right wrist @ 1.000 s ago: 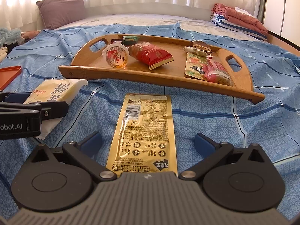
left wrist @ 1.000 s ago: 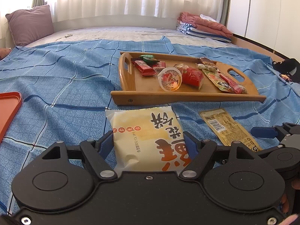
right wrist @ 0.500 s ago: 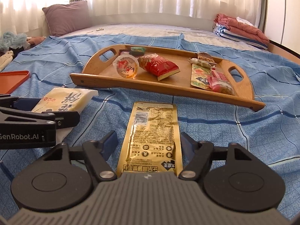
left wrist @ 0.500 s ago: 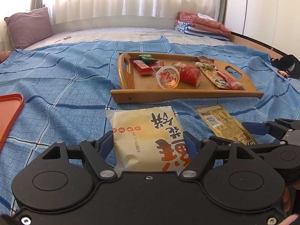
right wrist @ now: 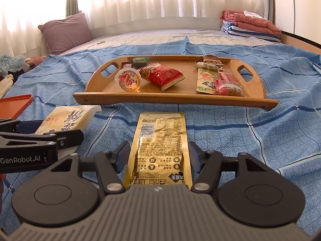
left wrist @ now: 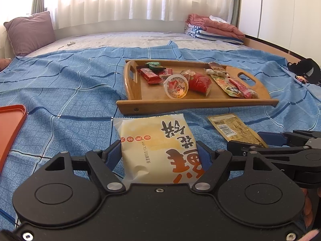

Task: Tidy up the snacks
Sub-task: 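Carry the pastry pack with the left gripper while the right carries the gold pack over the tray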

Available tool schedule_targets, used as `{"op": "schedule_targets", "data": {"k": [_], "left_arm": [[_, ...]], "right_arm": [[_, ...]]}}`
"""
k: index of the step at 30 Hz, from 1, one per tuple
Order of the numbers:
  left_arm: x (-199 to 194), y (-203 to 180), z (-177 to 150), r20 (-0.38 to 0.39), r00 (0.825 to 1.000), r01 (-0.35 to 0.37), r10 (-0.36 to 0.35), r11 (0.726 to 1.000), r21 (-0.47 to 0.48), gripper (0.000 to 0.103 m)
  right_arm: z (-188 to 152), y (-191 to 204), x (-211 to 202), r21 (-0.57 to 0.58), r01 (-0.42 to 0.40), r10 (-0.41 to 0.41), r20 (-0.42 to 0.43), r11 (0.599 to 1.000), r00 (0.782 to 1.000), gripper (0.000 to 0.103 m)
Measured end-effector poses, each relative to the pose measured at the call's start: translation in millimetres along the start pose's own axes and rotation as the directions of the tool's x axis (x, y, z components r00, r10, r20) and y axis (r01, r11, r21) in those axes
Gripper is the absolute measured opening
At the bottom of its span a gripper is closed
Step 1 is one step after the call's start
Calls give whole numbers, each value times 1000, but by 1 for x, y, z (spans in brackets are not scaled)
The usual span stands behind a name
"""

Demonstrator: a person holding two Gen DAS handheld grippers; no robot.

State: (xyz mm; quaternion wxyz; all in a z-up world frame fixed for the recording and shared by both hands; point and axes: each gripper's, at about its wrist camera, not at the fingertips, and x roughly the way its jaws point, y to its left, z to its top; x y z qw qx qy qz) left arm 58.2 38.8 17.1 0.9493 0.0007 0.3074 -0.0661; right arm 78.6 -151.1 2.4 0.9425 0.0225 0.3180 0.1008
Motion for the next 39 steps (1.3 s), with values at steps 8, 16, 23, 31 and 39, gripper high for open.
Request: {"op": "schedule_targets", "data": {"k": [8,16,23,31,39], "left_arm": [[-2,-6,8,4,1000,-3,3,1000,8,75],[-5,-10,32,43,999,10,-11,1000,5,75],[2,-14,54,45,999,30,-30,1000,-3,75],[16,-17,82,41,998,40,-39,999,-20,75],[37,-17,109,28,999,39,-38,998,-42,75]], "right_arm": [[10,-6,-15,34,-4,2,40,999,999,65],[29,-12,-26,38,9,-12,88,999,996,65],[52,-22,-26,35,29,-33,117,999,993,65],[81,-36,-22,47,37,-43,123,998,991,65],[105,-44,-8,32,44,-47,111,999,993,65]]}}
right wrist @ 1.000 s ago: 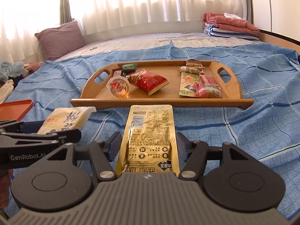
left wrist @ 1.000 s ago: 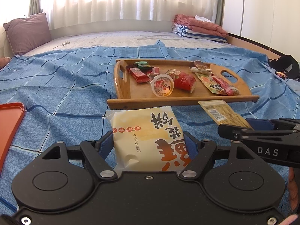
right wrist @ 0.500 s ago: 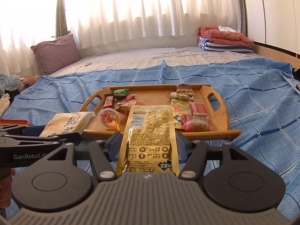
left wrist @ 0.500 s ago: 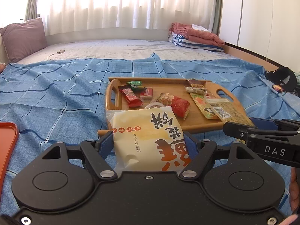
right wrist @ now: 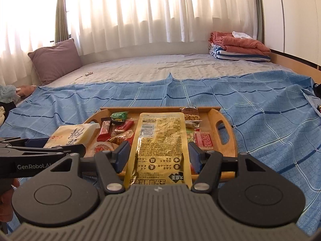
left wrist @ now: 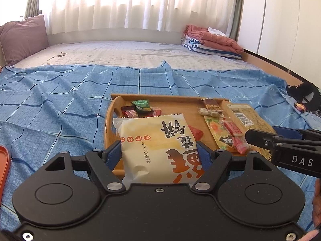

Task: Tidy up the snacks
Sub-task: 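Carry the pastry pack with the left gripper while the right carries the gold pack over the tray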

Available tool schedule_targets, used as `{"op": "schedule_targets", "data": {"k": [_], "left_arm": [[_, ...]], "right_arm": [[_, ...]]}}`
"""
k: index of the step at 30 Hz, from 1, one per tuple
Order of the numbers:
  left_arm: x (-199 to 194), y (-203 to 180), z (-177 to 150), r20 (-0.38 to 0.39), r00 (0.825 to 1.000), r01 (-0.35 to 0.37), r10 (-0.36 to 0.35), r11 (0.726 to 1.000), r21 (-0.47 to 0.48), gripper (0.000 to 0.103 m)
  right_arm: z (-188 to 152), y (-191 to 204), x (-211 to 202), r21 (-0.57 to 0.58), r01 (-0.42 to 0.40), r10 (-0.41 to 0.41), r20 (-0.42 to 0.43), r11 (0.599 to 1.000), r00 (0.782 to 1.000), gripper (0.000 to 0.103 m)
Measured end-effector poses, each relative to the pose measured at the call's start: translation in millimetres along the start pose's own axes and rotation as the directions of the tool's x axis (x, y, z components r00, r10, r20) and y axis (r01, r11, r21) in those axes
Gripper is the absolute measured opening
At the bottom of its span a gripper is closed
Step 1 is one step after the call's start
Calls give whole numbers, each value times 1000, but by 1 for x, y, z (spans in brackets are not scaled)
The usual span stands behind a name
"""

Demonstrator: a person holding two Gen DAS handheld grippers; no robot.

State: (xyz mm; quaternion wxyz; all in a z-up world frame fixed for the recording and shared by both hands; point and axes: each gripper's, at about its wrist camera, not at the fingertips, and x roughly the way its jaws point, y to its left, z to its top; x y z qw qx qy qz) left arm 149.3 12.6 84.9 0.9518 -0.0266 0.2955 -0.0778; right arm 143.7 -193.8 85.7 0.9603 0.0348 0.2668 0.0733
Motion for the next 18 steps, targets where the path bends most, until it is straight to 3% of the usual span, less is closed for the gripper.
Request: {"op": "schedule_targets", "data": {"k": [18], "left_arm": [[60,7,65,7,1000,-19,19,999,29,75]], "right_arm": [[59,-31,57,46,25,-23,-40,999,999,65]]}}
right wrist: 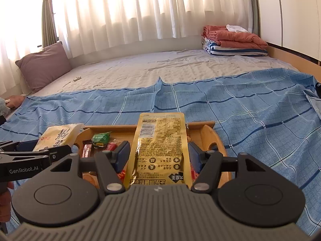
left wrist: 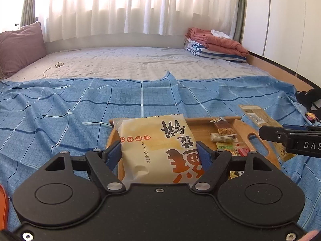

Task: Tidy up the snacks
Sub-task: 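Carry the pastry pack with the left gripper while the right carries the gold pack over the tray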

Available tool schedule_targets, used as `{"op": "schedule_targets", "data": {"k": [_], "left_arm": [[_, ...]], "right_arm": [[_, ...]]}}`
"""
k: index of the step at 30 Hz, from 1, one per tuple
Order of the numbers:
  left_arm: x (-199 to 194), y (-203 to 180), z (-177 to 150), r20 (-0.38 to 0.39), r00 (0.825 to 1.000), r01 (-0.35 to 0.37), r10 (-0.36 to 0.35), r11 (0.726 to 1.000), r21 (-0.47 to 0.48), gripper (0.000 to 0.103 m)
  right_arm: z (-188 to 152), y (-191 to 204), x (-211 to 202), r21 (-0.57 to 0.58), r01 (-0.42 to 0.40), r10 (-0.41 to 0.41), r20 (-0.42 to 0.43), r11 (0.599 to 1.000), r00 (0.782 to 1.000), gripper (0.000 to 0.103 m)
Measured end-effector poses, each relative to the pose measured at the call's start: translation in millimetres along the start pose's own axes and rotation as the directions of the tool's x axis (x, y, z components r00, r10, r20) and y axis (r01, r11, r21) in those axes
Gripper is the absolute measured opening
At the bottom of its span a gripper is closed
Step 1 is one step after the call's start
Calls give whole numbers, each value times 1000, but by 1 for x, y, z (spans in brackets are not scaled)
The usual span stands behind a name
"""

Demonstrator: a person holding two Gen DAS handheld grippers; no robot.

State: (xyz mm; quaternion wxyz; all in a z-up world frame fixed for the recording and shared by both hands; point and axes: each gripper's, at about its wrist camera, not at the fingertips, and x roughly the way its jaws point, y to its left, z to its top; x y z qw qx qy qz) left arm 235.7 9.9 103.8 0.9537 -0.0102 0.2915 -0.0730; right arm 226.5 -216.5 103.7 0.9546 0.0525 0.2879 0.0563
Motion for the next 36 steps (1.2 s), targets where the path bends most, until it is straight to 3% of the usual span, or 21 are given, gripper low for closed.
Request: {"op": "schedule_targets", "data": {"k": [18,36], "left_arm": [[80,4,10,-89,996,-11,9,1000,-25,75],[110,7,-3,-123,992,-19,16,1000,-25,75]], "right_arm": [[-4,6,72,25,-38,40,-95,999,995,65],[-16,9,106,14,-62,63,-143,998,988,65]]}}
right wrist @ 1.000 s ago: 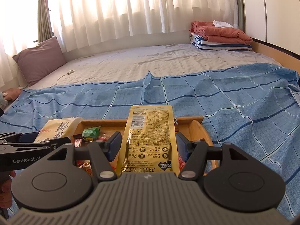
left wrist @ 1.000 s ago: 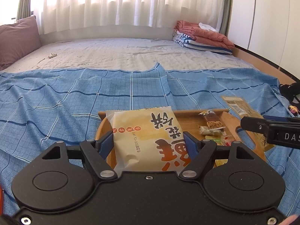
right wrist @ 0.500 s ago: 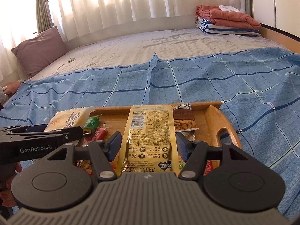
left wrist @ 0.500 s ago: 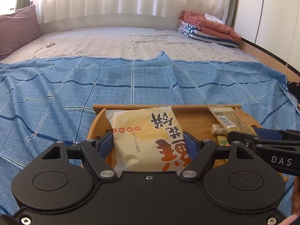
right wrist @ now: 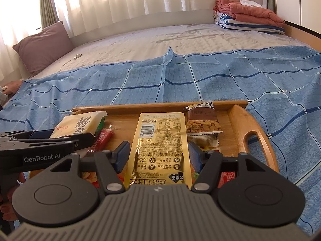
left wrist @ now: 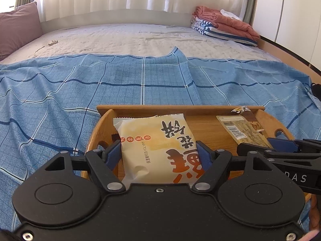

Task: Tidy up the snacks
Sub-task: 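Carry the pastry pack with the left gripper while the right carries the gold pack over the tray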

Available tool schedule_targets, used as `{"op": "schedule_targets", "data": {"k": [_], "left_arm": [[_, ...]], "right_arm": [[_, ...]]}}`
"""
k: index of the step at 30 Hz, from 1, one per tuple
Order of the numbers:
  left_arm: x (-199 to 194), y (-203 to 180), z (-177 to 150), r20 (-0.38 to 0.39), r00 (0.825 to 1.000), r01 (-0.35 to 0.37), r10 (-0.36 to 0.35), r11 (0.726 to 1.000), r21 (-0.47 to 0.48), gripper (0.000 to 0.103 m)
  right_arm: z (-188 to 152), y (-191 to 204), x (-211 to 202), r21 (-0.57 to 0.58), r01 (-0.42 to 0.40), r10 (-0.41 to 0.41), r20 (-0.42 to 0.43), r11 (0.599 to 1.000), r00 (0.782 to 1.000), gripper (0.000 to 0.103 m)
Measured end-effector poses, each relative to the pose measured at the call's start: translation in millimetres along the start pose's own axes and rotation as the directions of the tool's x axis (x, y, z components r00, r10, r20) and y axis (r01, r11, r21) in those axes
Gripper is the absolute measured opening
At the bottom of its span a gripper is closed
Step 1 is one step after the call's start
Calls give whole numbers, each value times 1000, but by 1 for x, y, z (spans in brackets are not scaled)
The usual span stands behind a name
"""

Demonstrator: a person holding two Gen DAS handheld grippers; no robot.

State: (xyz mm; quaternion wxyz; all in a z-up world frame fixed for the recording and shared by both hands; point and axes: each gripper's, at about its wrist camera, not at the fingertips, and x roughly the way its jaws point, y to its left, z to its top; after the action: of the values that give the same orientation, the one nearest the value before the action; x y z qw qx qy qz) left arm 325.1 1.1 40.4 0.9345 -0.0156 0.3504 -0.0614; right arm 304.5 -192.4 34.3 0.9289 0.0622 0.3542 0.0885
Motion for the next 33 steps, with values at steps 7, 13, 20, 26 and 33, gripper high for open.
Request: {"op": "schedule_targets", "data": {"k": [7,13,20,26,33], "left_arm": [[6,-1,-3,-4,1000,-2,2,1000,4,75],[7,-1,-4,-3,1000,-2,2,1000,6,75],[11,-1,-6,-7,1000,-6,6,1000,5,76],[12,-1,-7,-4,1000,-5,5,1000,6,76],[12,-1,-8,1,1000,-7,7,1000,7,76]], "right_arm": [[-2,0,9,0,-3,3,-12,1000,1000,65],[-4,0,14,-1,0,0,-21,1000,1000,65],[-7,-2,19,11,1,-1,-30,1000,1000,65],[-9,-3,20,18,-1,1,-30,1000,1000,66],[-12,-6,20,31,2,-2,-29,1000,1000,67]]}}
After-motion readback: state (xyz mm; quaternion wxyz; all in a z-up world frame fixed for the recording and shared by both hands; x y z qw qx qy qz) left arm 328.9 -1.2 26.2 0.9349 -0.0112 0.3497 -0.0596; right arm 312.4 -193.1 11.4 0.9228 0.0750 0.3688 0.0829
